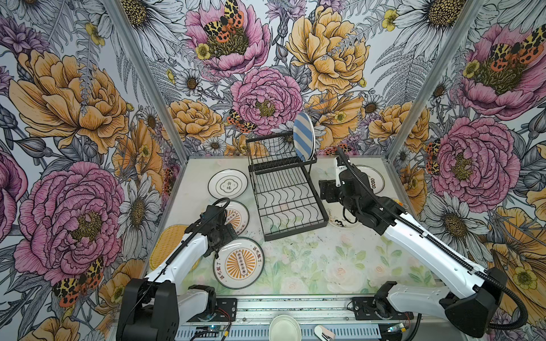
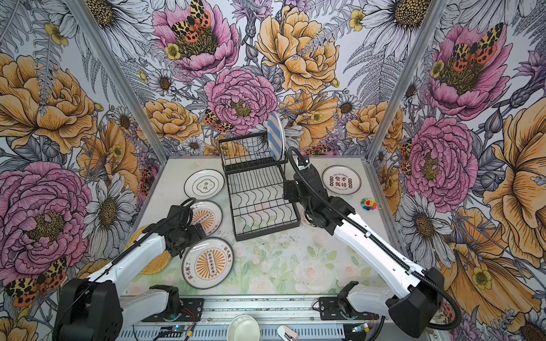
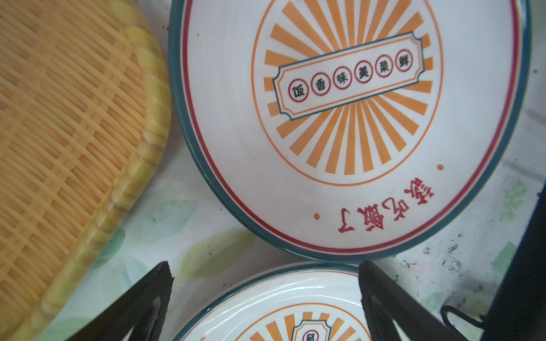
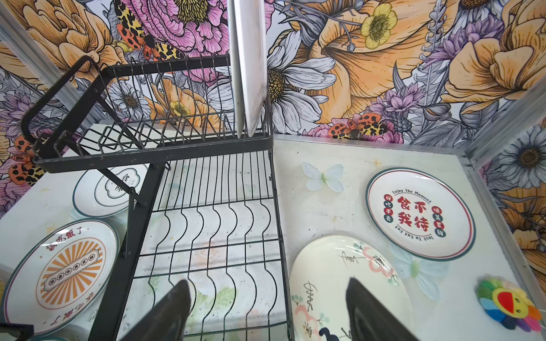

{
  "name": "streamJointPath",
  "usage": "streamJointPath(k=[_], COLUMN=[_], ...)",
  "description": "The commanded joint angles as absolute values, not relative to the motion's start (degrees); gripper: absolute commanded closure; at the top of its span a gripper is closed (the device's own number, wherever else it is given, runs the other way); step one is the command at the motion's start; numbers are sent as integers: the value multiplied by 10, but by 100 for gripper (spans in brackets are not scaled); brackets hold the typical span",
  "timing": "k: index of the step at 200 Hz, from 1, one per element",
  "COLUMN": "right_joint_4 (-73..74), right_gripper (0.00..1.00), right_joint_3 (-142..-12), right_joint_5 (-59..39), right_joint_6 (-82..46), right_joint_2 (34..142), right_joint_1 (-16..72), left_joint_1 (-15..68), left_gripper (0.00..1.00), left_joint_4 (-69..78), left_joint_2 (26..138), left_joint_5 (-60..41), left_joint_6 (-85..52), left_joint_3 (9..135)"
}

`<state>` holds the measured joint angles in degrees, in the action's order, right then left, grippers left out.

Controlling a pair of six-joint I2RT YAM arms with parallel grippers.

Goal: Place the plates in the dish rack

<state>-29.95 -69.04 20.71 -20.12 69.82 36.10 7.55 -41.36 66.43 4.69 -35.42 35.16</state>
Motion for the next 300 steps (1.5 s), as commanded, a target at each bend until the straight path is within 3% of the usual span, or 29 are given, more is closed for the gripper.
streamJointPath(k=[1,123,221,260,300], right_joint_4=[-305,-309,-311,-312,-315], right_gripper=[17,16,15,15,14], right_joint_3=[-685,-673,-669,-669,-667], right_joint_5=[213,221,222,219,220], right_joint_6=[-203,-200,-201,-202,-200], right_joint_2=[674,656,654,655,650], right_joint_1=[363,363,363,363,363], left_joint_1=[69,100,183,168,127], left_gripper=[1,1,1,1,1], left_joint_4=[-384,-390,-403,-500,-502], left_joint_2=[669,673,644,619,596], left_joint_5=[21,-38,-50,50,11], left_joint_6=[-338,-361,-426,-470,-494], left_joint_3=[347,346,350,368,331])
